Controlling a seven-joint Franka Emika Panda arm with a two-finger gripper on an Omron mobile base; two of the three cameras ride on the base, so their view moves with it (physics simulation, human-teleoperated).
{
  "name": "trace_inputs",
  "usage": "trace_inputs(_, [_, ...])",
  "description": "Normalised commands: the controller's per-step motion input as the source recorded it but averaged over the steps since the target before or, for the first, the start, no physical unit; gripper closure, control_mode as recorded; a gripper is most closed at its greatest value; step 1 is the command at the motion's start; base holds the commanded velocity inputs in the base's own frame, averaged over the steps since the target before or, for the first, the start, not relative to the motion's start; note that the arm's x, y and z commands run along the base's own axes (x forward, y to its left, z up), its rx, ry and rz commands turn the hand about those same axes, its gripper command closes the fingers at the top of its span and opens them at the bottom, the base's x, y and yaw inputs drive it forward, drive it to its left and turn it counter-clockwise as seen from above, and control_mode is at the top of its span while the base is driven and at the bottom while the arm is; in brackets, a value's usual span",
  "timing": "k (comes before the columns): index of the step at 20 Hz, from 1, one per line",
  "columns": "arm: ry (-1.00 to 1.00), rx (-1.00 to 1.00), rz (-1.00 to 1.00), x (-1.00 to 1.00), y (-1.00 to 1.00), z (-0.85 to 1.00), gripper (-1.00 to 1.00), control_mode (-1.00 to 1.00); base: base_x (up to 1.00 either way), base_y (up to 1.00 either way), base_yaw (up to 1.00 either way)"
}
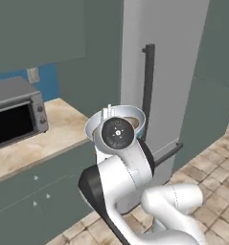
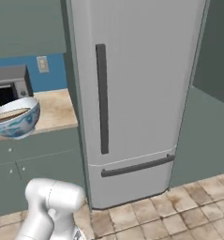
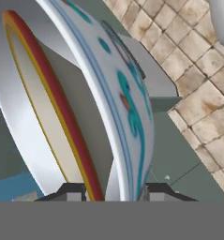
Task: Pick up the bowls on the counter and stack them on top of one another in the open cabinet. Place the smaller bowl on top of the larger bowl.
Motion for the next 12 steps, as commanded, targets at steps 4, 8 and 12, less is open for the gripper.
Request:
trace_inputs(4, [0.0, 0.0, 0.0, 0.0, 0.0, 0.0, 1.0, 1.0, -0.27, -0.76, -0.32])
trace_inputs(8, [0.0, 0.0, 0.0, 0.0, 0.0, 0.0, 1.0, 1.0, -0.22, -0.75, -0.34])
trace_inputs(12, [0.0, 0.0, 0.0, 0.0, 0.0, 0.0, 1.0, 1.0, -0.09, -0.76, -0.36])
